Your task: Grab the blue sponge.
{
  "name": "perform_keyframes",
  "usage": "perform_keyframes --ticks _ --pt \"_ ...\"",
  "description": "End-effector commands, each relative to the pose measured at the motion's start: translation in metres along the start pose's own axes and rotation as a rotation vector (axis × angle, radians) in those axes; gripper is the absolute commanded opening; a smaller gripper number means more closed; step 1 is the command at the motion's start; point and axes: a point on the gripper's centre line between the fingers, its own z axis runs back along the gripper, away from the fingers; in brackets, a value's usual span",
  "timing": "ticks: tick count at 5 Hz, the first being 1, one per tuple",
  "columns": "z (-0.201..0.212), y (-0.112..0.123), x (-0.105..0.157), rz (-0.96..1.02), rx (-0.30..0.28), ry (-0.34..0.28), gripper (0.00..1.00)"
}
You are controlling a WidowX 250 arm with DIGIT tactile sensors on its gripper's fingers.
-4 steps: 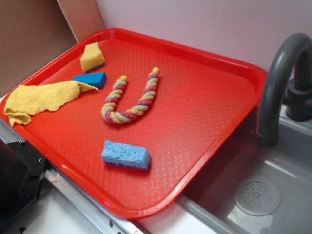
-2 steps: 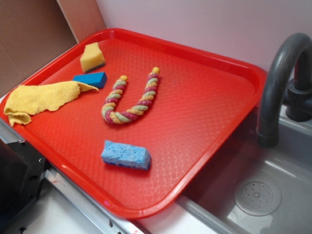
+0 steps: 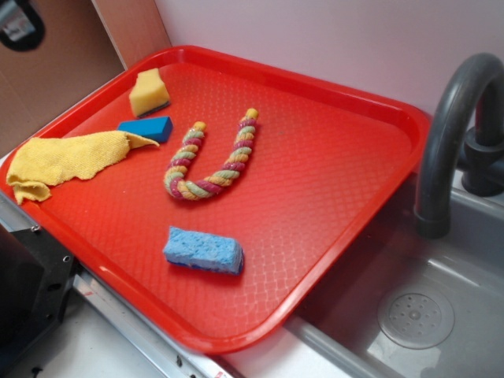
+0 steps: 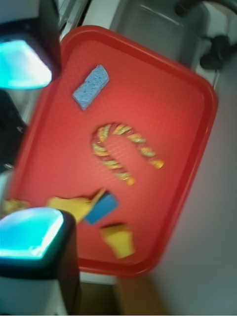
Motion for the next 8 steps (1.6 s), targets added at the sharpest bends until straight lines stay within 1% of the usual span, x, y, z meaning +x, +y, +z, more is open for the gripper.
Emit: perform_keyframes --ticks 1,2,3,4,5,6,7,8 --pt "-0.016 -0.049 0.005 -0.453 -0.217 -0.177 1.00" --pt "-0.025 -0.062 0.000 -0.577 -0.248 -0.124 1.00" --pt "-0.048 -0.067 0.002 -0.553 -0.233 -0.042 1.00" --pt "-0.072 -0.073 0.008 -0.570 -0.208 0.027 1.00" --pt "-0.094 -0.084 0.012 -0.601 -0.214 0.084 1.00" --pt "-0.118 -0.090 0.010 -0.630 -0.215 0.151 1.00" --pt "-0.135 -0.093 0.005 -0.638 -0.220 0.206 1.00" --pt "-0.152 -0.096 -0.002 -0.636 -0.212 0.272 1.00"
